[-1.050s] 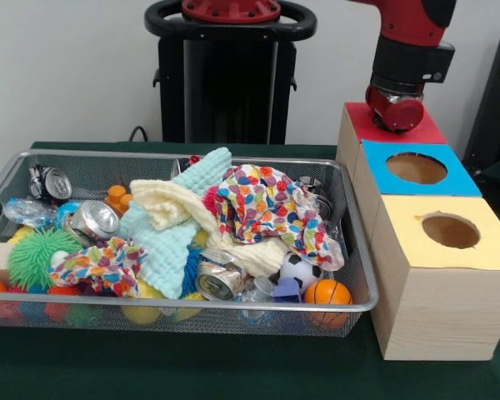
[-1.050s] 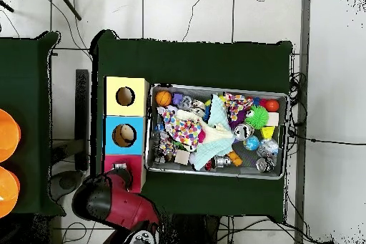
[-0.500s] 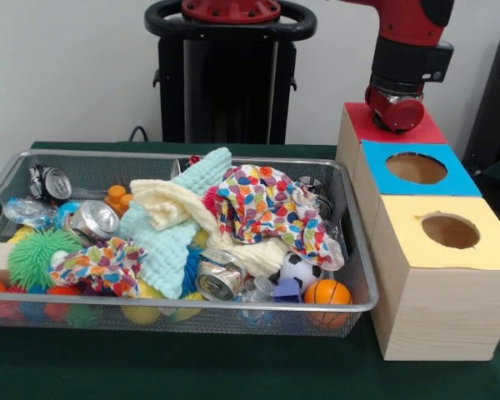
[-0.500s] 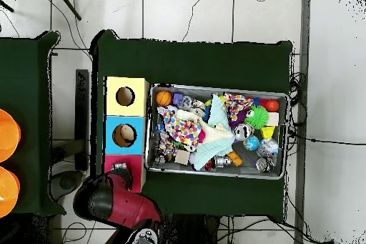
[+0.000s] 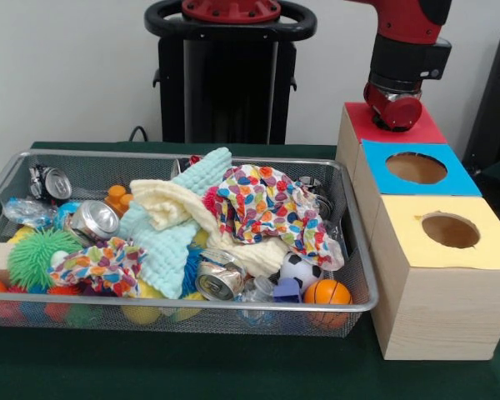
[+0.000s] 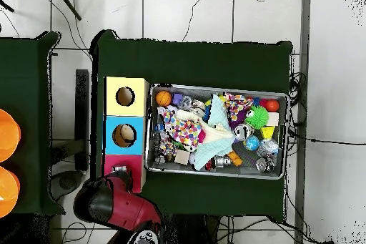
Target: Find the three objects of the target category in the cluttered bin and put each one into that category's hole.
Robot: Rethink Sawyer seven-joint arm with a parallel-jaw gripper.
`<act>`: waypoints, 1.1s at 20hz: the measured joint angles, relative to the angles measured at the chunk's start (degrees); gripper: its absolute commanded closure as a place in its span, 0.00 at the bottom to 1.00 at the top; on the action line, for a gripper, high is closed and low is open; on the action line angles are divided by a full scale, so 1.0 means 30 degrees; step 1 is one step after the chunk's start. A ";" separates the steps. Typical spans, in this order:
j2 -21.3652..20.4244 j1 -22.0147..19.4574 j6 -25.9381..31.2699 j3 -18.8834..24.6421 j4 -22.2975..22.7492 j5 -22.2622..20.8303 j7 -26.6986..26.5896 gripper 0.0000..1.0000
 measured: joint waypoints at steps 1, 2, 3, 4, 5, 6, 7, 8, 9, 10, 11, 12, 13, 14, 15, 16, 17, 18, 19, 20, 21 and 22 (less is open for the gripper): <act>0.0000 -0.0002 0.0000 0.0003 0.0000 0.0000 0.0000 0.00; -0.0002 -0.0002 0.0000 0.0003 0.0000 0.0000 0.0000 0.00; -0.0002 -0.0002 -0.0004 0.0003 0.0000 0.0000 0.0000 0.00; -0.0002 -0.0002 -0.0004 0.0003 0.0000 0.0000 0.0000 0.00; -0.0002 0.0000 -0.0004 0.0003 0.0000 0.0000 0.0000 0.00; -0.0002 0.0000 -0.0004 0.0003 0.0000 0.0000 0.0000 0.00; -0.0002 0.0006 -0.0004 0.0000 0.0000 0.0004 0.0000 0.00; -0.0002 0.0011 -0.0006 -0.0001 0.0000 0.0006 0.0000 0.00; -0.0002 0.0016 -0.0008 -0.0003 0.0000 0.0008 0.0000 0.00; -0.0002 0.0012 -0.0008 -0.0003 0.0000 0.0004 0.0000 0.00; -0.0002 0.0012 -0.0008 -0.0003 0.0000 0.0004 0.0000 0.00; -0.0002 0.0014 -0.0008 -0.0003 0.0000 0.0008 0.0000 0.00; -0.0002 0.0014 -0.0008 -0.0006 0.0000 0.0004 0.0000 0.00; -0.0002 0.0018 -0.0008 -0.0006 0.0000 0.0008 0.0000 0.00; -0.0002 0.0020 -0.0011 -0.0006 -0.0001 0.0004 -0.0003 0.00; -0.0002 0.0021 -0.0013 -0.0007 -0.0002 0.0000 -0.0005 0.00; -0.0002 0.0023 -0.0016 -0.0008 -0.0003 -0.0004 -0.0008 1.00; -0.0014 0.0027 -0.0110 0.0006 -0.0063 0.0023 -0.0008 1.00; -0.0018 0.0023 -0.0133 0.0006 -0.0124 0.0012 -0.0004 1.00; -0.0010 0.0025 -0.0161 0.0000 -0.0160 0.0000 -0.0004 1.00; 0.0018 0.0027 -0.0173 0.0000 -0.0160 0.0000 -0.0008 1.00; 0.0020 0.0025 -0.0173 0.0000 -0.0158 0.0000 -0.0008 1.00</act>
